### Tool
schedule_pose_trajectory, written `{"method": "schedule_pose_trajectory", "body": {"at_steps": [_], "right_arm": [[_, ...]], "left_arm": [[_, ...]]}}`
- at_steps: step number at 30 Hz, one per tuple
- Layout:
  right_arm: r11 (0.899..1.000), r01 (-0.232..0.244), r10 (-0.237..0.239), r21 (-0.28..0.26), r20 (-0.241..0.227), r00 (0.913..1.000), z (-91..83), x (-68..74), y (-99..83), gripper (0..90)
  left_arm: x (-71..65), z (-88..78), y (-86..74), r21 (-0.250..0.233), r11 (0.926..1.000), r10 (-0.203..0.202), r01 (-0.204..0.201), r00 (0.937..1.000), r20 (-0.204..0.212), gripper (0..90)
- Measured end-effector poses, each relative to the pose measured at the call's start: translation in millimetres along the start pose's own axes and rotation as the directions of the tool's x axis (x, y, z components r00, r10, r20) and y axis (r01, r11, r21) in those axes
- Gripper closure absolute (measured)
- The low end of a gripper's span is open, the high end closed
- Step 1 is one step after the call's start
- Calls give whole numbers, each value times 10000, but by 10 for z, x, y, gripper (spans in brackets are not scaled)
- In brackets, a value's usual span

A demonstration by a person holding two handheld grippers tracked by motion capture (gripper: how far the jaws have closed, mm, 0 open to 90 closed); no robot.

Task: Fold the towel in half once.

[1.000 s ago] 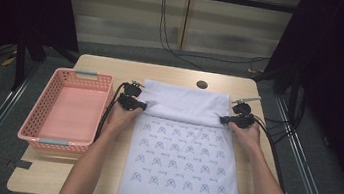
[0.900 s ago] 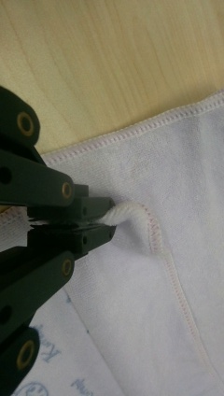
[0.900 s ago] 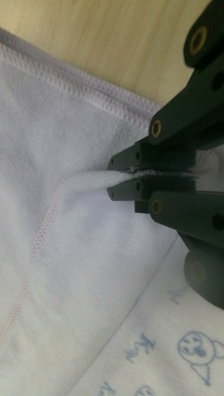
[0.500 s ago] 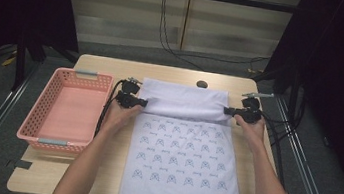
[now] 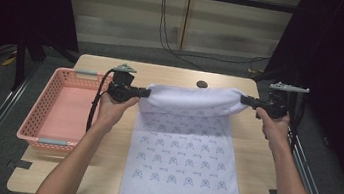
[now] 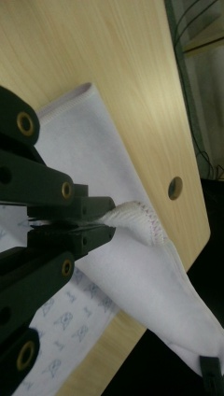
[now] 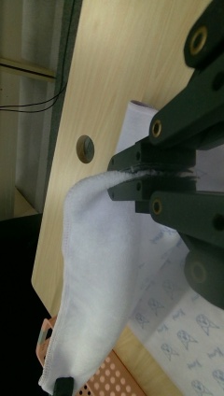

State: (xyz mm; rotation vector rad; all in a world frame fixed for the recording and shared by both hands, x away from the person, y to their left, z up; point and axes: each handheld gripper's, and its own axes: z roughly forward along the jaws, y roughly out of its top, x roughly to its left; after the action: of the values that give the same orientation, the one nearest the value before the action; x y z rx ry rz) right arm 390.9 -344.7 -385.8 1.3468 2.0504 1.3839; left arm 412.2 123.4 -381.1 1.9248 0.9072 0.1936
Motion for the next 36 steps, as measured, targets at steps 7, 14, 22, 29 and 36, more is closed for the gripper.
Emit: {"method": "schedule_pose_trajectory", "body": {"at_steps": [7, 14, 22, 29, 36], "right_arm": [[9971, 335, -373, -677, -546, 9978, -355, 189, 105, 876], [9948, 564, -642, -853, -923, 9937, -467, 345, 88, 876], [9892, 957, -1104, -1107, -1353, 9846, -738, 582, -19, 876], [9941, 1080, -1080, -79, -1467, 9833, -812, 646, -557, 874], [9920, 808, -592, 970, -2071, 9765, -780, 638, -1203, 841]], "left_arm": [[-134, -352, 120, -449, 9975, 542, -544, 9985, -42, 871], [-171, -598, 55, -776, 9951, 624, -612, 9980, 133, 871], [-375, -899, -128, -1039, 9898, 1028, -969, 9933, 528, 870], [-554, -781, -730, -228, 9962, 862, -843, 9906, 1059, 863], [-656, -593, -1299, 938, 9935, 521, -646, 9900, 1309, 836]]}}
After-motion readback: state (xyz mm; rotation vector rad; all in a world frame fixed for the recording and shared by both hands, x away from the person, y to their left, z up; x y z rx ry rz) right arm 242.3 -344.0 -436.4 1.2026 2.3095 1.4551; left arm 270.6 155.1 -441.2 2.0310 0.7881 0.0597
